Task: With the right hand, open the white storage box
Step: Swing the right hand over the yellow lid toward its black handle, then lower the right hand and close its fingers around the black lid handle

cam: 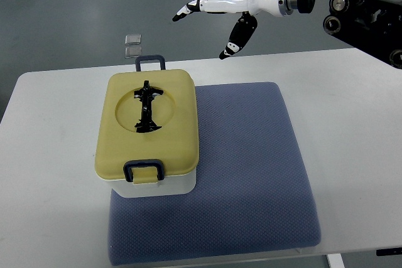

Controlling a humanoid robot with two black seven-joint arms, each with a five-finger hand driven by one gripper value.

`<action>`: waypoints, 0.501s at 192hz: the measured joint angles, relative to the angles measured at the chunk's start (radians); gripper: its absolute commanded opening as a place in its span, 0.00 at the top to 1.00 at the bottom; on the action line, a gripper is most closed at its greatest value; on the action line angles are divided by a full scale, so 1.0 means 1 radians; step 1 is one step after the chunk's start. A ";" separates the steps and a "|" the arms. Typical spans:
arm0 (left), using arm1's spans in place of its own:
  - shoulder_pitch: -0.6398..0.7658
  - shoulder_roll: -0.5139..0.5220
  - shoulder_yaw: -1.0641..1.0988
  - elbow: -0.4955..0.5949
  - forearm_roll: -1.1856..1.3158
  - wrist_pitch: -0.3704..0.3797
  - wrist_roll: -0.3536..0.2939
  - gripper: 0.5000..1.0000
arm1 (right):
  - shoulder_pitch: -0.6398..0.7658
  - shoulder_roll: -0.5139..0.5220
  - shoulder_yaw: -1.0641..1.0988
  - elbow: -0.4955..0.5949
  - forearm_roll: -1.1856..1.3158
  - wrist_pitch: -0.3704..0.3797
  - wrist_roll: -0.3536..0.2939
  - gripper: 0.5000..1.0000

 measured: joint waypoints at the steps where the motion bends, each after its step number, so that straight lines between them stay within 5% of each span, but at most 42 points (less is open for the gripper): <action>1: 0.000 0.000 0.000 0.000 0.000 0.000 0.000 0.00 | 0.000 0.000 0.000 0.002 -0.003 -0.001 0.000 0.14; 96: 0.000 0.000 0.001 -0.033 0.000 0.000 0.000 0.00 | -0.031 0.084 0.002 0.078 -0.033 -0.071 0.011 0.15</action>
